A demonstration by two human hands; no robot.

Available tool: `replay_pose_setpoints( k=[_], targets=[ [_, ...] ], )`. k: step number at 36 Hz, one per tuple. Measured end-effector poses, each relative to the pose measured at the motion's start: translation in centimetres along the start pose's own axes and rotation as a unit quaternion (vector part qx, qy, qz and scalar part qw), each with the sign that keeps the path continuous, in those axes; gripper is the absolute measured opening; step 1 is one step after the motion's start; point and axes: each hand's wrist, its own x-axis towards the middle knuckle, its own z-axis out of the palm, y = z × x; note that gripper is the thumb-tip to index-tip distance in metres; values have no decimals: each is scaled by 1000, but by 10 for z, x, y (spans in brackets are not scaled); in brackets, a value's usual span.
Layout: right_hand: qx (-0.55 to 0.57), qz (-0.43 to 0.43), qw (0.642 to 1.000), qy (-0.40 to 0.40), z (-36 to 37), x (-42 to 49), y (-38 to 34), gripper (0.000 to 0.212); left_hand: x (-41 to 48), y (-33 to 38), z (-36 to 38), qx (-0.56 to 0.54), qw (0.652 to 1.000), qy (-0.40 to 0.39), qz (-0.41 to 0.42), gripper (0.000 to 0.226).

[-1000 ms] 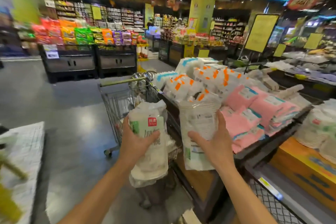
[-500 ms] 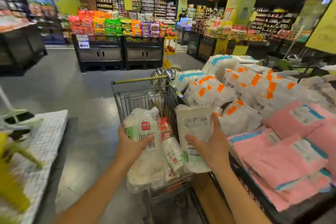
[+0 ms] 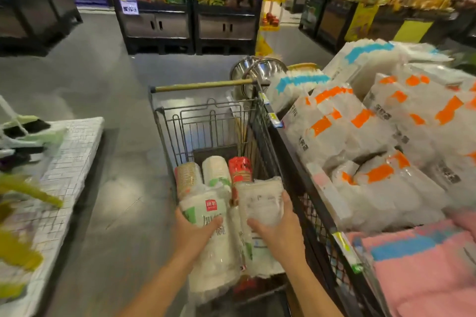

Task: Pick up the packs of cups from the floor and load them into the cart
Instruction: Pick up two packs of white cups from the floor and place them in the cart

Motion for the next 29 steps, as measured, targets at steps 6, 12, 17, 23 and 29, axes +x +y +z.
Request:
replay_pose_setpoints(
  k=[6,12,17,23,29],
  targets=[
    [-33,72,996,-34,53,49,14,131,65,-33,27,64,995,16,-71,142],
    [-47,85,992,-75,114,80,37,120,101,-53,48,186,965,63,-175,122],
    [-114,107,980,-122,145,96,40,130,123,-82,76,226,953,53,-194,68],
    [-224,118,955,-155,167,109,29,120,135,-99,91,267,927,93,-247,58],
    [-196,122,952,-201,161,122,32,126,135,-99,84,241,937,97,-233,54]
  ],
)
